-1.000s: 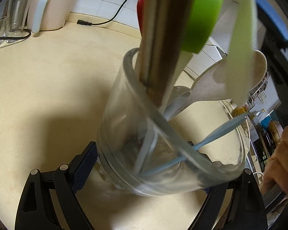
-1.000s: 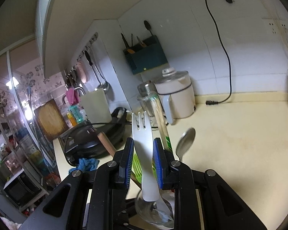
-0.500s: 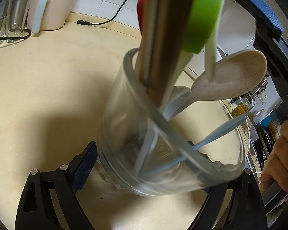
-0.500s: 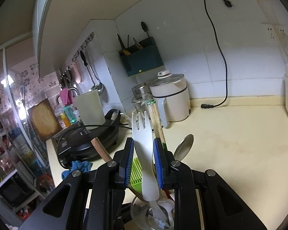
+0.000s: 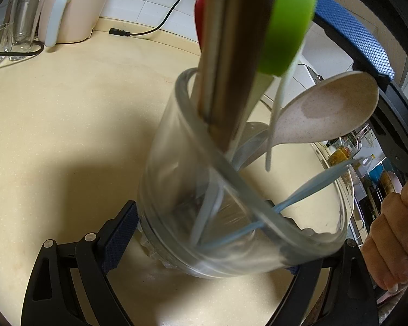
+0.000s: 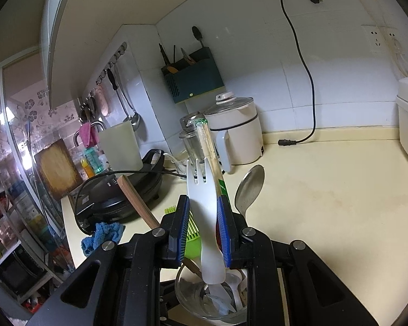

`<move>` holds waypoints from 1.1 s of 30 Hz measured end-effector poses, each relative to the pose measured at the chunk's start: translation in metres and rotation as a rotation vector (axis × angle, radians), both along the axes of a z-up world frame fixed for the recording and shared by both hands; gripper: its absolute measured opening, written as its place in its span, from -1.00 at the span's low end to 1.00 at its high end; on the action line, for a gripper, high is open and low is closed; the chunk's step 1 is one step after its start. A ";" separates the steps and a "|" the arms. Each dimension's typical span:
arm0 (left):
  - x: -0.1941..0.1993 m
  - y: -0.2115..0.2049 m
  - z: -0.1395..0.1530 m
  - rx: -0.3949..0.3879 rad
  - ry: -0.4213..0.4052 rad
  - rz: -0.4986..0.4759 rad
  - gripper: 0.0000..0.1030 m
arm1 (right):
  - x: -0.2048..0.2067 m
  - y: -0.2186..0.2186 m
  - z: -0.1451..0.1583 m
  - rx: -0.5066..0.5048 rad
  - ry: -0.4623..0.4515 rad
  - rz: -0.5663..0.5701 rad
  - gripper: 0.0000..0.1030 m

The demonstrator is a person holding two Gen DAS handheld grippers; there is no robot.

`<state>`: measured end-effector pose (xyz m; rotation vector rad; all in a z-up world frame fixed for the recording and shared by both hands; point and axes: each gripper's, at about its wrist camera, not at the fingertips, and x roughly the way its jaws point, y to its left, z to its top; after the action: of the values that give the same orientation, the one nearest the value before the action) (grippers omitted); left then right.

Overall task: Organize utensils
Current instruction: 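Lower the white fork into the glass and open the right tool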

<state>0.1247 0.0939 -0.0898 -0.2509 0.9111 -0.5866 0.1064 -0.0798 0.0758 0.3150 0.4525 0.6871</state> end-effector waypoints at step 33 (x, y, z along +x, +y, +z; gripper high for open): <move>0.002 0.007 -0.001 -0.003 0.001 0.001 0.78 | -0.022 0.006 -0.002 -0.097 -0.047 0.004 -0.59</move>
<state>0.1264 0.1012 -0.0906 -0.2544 0.9111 -0.5874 0.0845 -0.0740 0.0738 0.2065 0.4406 0.6724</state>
